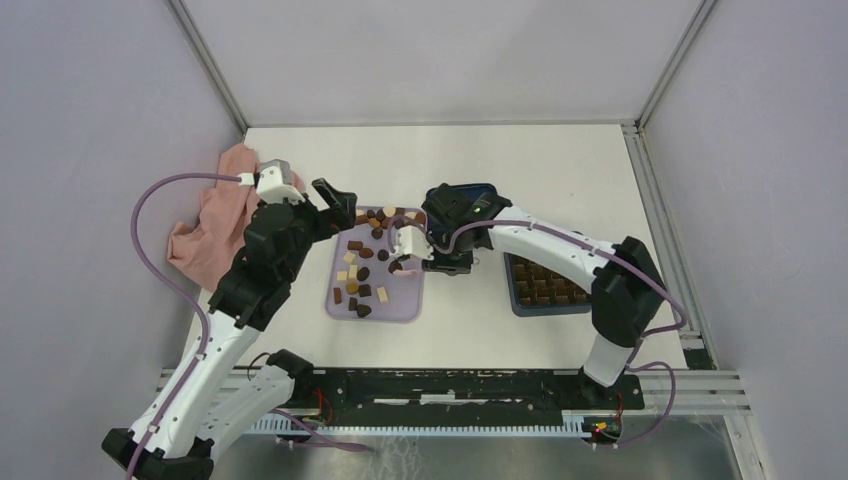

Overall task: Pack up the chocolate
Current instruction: Place the fake chocolate in the packing box.

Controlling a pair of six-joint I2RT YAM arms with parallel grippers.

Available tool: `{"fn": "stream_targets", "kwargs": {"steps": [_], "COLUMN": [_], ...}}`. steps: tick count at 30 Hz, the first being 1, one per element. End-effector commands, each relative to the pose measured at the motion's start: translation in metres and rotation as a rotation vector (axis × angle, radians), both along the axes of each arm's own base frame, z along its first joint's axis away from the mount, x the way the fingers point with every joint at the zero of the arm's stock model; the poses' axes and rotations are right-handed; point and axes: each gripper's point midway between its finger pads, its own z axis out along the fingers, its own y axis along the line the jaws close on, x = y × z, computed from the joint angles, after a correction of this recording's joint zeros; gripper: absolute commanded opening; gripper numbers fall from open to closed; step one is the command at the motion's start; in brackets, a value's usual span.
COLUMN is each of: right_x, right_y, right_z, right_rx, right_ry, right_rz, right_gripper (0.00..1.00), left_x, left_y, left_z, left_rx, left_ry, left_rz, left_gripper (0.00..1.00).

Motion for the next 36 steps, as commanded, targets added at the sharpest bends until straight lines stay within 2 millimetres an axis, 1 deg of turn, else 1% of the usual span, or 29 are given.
{"fn": "stream_targets", "kwargs": {"steps": [1, 7, 8, 11, 15, 18, 23, 28, 32, 36], "right_x": [0.002, 0.013, 0.017, 0.024, 0.029, 0.028, 0.018, 0.007, -0.002, -0.006], "right_y": [-0.009, -0.050, -0.059, -0.089, -0.132, -0.168, -0.223, -0.271, -0.300, -0.318], "right_z": [0.036, 0.047, 0.051, 0.053, 0.055, 0.049, 0.031, 0.017, 0.006, -0.001], "right_rx": [0.112, 0.145, 0.153, 0.164, 0.177, 0.172, 0.142, 0.090, 0.031, -0.023], "right_ry": [-0.035, -0.062, -0.073, -0.085, -0.112, -0.120, -0.126, -0.129, -0.109, -0.097], "right_rz": [-0.023, -0.122, -0.149, -0.232, -0.354, -0.454, -0.612, -0.737, -0.796, -0.817], "right_gripper": [0.27, 0.27, 0.27, 0.27, 0.27, 0.27, 0.27, 0.28, 0.28, 0.28], "left_x": [0.006, 0.017, 0.020, 0.027, 0.039, 0.049, 0.063, 0.071, 0.074, 0.072], "left_y": [-0.007, -0.022, -0.025, -0.034, -0.044, -0.054, -0.069, -0.079, -0.082, -0.081], "left_z": [0.007, 0.001, 0.000, -0.002, -0.003, -0.007, -0.014, -0.019, -0.022, -0.025], "left_rx": [-0.085, -0.099, -0.101, -0.104, -0.108, -0.111, -0.114, -0.100, -0.090, -0.087], "left_ry": [-0.018, 0.007, 0.012, 0.021, 0.030, 0.041, 0.063, 0.080, 0.087, 0.088], "left_rz": [0.004, -0.041, -0.049, -0.070, -0.096, -0.117, -0.161, -0.196, -0.206, -0.207], "left_gripper": [1.00, 1.00, 1.00, 1.00, 1.00, 1.00, 1.00, 0.99, 0.99, 0.99]}}
